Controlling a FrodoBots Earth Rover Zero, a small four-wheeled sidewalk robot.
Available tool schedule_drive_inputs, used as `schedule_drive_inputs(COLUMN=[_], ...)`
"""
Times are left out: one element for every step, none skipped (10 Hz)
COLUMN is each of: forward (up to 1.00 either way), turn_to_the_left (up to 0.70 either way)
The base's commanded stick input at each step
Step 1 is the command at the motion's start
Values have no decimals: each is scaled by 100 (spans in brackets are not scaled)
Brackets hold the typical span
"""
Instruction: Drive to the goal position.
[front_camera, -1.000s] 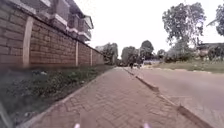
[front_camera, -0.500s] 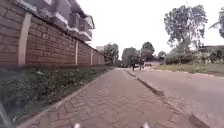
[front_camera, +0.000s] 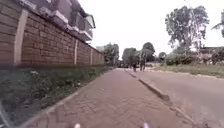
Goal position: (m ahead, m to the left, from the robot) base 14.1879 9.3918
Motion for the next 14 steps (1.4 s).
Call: schedule_drive_inputs(forward=[50,50,50,50,50,50,50,50,50,50,50,50,50,50], turn_to_the_left=[0,0,0,0,0,0,0,0,0,0,0,0,0,0])
